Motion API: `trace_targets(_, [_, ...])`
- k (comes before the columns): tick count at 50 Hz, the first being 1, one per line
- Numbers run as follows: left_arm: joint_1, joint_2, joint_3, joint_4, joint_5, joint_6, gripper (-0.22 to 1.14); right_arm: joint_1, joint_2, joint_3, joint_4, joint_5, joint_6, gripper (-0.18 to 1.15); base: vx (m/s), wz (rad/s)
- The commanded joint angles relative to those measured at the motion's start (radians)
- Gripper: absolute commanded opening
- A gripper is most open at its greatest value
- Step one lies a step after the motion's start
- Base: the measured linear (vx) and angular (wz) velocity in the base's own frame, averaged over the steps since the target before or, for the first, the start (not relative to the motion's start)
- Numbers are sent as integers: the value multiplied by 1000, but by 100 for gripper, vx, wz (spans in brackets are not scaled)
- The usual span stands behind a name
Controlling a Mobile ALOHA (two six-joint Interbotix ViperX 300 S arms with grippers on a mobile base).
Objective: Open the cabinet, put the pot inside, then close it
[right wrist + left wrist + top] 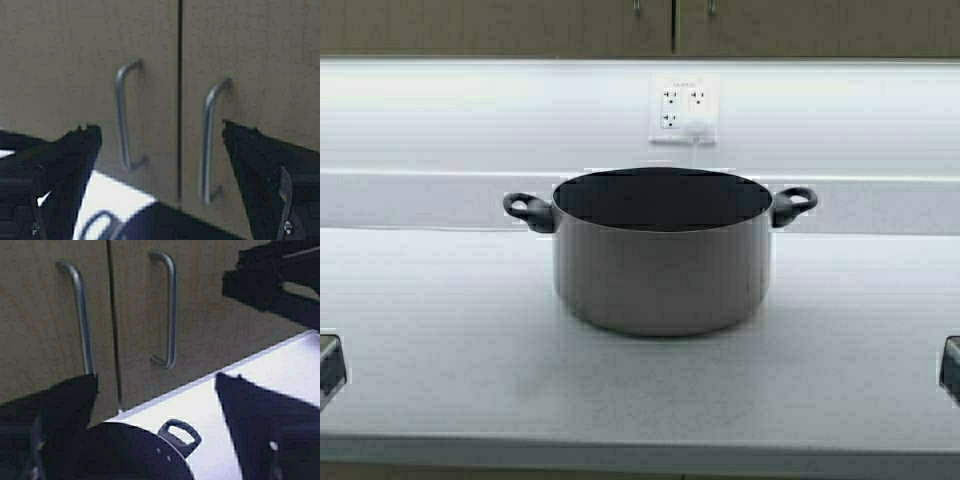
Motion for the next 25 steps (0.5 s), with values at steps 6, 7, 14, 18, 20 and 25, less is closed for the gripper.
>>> trace_targets(6, [-77, 133, -83, -356, -227, 202, 101, 12, 60, -89, 218, -41, -190, 103, 0, 0])
trace_targets(7, [-84, 143, -87, -387, -252, 219, 101, 15, 63, -92, 250, -49, -219, 103, 0, 0])
trace_targets(14, [-121, 201, -133, -497, -341, 328, 101, 87, 117, -101, 529, -224, -430, 103, 0, 0])
trace_targets(18, [-121, 225, -152, -515, -350, 328, 101, 153, 175, -115, 686, -376, -569, 103, 0, 0])
trace_targets(20, [-121, 235, -160, -535, -357, 327, 101, 183, 209, -135, 747, -426, -627, 103, 0, 0])
trace_targets(25, [-121, 268, -193, -586, -396, 336, 101, 206, 279, -186, 821, -448, -693, 102, 0, 0])
